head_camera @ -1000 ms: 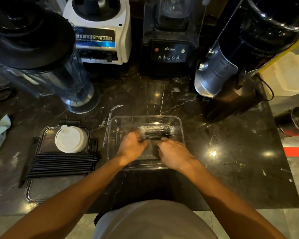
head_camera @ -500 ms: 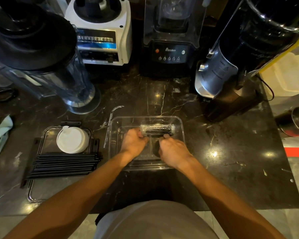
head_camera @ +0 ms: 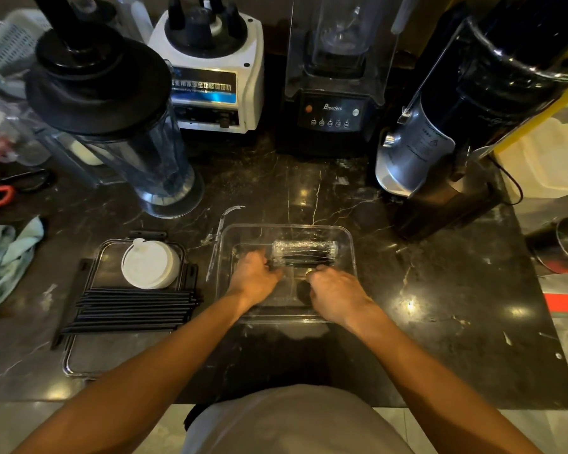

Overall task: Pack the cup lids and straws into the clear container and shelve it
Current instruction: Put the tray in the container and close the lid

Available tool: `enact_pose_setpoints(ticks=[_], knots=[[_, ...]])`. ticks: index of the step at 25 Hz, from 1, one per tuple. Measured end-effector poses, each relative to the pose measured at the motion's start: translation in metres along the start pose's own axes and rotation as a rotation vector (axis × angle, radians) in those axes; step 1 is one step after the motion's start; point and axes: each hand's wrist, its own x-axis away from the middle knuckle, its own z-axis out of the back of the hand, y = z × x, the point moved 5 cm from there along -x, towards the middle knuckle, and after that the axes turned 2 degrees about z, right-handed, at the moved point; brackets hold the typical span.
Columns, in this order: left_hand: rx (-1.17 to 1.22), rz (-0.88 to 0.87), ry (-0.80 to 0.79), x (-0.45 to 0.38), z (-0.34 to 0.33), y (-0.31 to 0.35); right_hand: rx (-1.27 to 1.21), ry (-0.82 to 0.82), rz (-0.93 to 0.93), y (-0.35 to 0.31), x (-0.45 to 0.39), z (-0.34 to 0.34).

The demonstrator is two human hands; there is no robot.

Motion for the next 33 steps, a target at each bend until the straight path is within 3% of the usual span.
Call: enact_pose_setpoints(ticks=[2, 5, 6, 10, 16, 23, 28, 33], knots=[[-0.151, -0.134, -0.007, 0.005, 0.009, 0.010, -0.006, 0.001, 0.010, -0.002, 0.005, 0.006], [-0.055, -0.244, 0.137, 0.015, 0.040, 0.019, -0.081, 0.064, 0.031, -0.011, 0.011, 0.031], [-0.138, -0.291, 0.187, 0.020, 0.051, 0.018, -0.093, 0.111, 0.042, -0.016, 0.010, 0.043], [-0.023, -0.242, 0.209, 0.039, 0.098, 0.021, -0.190, 0.308, 0.109, -0.050, 0.002, 0.086], [-0.112, -0.295, 0.230, 0.088, 0.174, -0.020, -0.287, 0.351, 0.260, -0.138, -0.015, 0.090], [-0.624, -0.136, 0.156, 0.128, 0.211, -0.122, 0.038, 0.222, 0.457, -0.243, -0.013, 0.017], [-0.806, 0.020, 0.162, 0.124, 0.213, -0.167, 0.258, 0.230, 0.283, -0.262, -0.029, -0.032], [-0.920, 0.007, 0.078, 0.104, 0.202, -0.193, 0.375, 0.170, 0.164, -0.262, -0.041, -0.054]])
